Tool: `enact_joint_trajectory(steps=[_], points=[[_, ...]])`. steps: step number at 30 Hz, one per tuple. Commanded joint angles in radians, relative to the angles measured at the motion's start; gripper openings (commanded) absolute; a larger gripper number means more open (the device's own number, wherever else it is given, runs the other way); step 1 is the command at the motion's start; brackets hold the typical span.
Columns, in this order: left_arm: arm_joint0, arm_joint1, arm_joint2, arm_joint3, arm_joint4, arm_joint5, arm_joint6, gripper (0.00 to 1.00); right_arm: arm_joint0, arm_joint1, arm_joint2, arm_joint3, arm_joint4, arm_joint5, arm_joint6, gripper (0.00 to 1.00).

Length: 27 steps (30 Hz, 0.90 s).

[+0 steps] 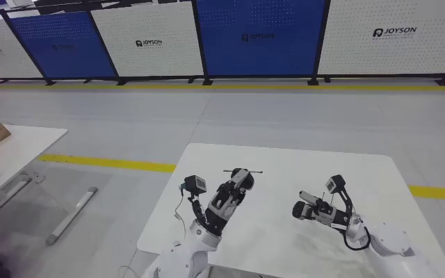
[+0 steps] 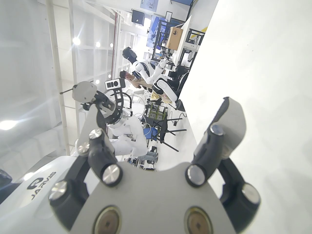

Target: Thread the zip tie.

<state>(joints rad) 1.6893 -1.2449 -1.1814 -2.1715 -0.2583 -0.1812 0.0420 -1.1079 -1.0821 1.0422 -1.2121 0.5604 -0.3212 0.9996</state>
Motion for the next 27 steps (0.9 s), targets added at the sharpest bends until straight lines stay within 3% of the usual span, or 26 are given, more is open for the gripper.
enact_joint_trajectory(steps=[1, 5, 13, 15, 20, 27], points=[[-0.024, -0.004, 0.009, -0.021, -0.023, 0.013, 0.011, 0.00, 0.000, 0.000, 0.000, 0.000, 0.000, 0.000, 0.000, 1.00], [-0.052, -0.008, 0.027, -0.039, -0.029, 0.037, 0.013, 0.00, 0.000, 0.000, 0.000, 0.000, 0.000, 0.000, 0.000, 1.00], [-0.053, -0.008, 0.028, -0.038, -0.028, 0.041, 0.011, 0.00, 0.000, 0.000, 0.000, 0.000, 0.000, 0.000, 0.000, 1.00], [-0.056, -0.008, 0.027, -0.019, -0.002, 0.040, 0.011, 0.00, 0.000, 0.000, 0.000, 0.000, 0.000, 0.000, 0.000, 1.00], [-0.047, -0.008, 0.041, 0.090, 0.075, 0.008, 0.009, 0.00, 0.000, 0.000, 0.000, 0.000, 0.000, 0.000, 0.000, 1.00], [-0.076, -0.014, 0.074, 0.261, 0.201, -0.032, 0.041, 0.00, 0.000, 0.000, 0.000, 0.000, 0.000, 0.000, 0.000, 1.00]])
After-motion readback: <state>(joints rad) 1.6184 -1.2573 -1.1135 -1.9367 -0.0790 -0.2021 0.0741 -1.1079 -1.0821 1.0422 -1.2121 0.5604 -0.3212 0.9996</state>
